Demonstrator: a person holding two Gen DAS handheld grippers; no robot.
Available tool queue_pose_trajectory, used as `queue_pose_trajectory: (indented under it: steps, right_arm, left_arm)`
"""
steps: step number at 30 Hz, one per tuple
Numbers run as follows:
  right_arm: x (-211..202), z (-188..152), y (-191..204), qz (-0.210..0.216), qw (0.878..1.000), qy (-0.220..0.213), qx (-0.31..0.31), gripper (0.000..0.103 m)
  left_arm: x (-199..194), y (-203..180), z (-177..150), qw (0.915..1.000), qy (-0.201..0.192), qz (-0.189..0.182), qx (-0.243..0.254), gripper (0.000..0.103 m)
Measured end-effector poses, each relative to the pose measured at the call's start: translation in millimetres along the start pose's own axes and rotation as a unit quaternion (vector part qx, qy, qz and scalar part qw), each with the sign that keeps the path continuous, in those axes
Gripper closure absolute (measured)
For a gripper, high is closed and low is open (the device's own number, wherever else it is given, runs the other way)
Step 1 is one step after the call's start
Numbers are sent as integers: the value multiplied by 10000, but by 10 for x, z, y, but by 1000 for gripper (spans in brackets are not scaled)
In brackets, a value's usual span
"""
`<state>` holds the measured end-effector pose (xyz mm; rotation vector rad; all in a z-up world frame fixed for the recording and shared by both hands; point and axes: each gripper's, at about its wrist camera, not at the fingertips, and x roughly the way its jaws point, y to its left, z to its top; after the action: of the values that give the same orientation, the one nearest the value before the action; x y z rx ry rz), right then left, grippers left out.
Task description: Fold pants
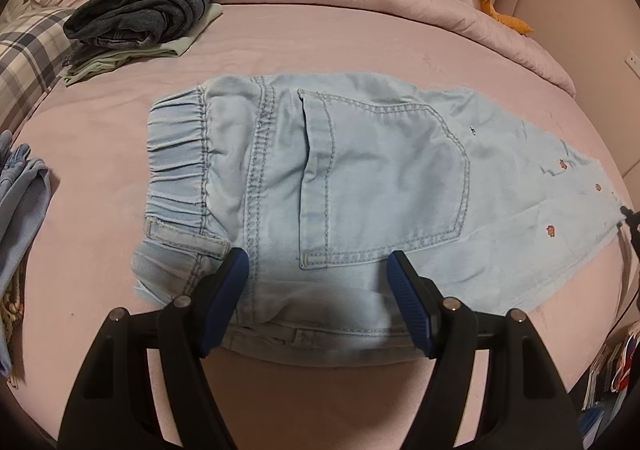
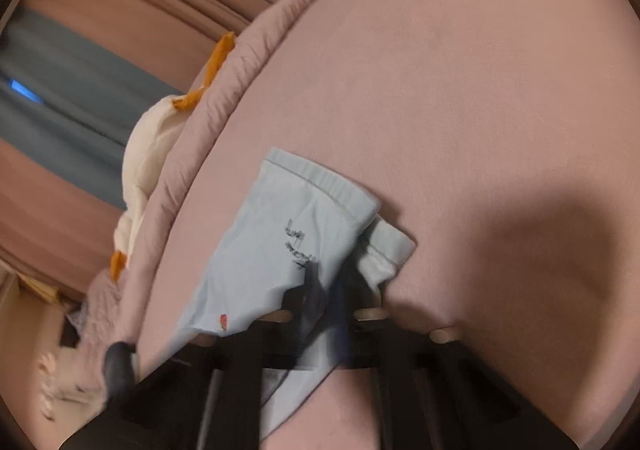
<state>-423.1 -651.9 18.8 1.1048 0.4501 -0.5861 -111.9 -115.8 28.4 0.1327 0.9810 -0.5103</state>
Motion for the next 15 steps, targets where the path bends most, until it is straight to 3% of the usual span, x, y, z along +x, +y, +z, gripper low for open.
queue_pose_trajectory:
  steps: [4, 7, 10, 12, 15]
  right_arm:
    - [-113, 67, 50, -9, 10000, 18, -39, 100]
    - [70, 54, 77, -846, 9952, 329, -367, 100]
    - [127, 57, -57, -681, 9968, 399, -88, 100]
    - [7, 94, -38, -748, 9967, 297, -133, 91]
    - [-317, 60, 223, -1329, 9862, -402, -900, 74]
  left_arm:
    - [-3, 24, 2, 10000, 12, -70, 32, 33]
    - [-4, 15, -7, 9999, -14, -66, 74, 33]
    - [-50, 3, -15, 9999, 12, -38, 151, 33]
    - [-177, -14, -12, 9997, -115, -71, 188, 32]
    - [-301, -85, 80, 9985, -324, -433, 119, 32]
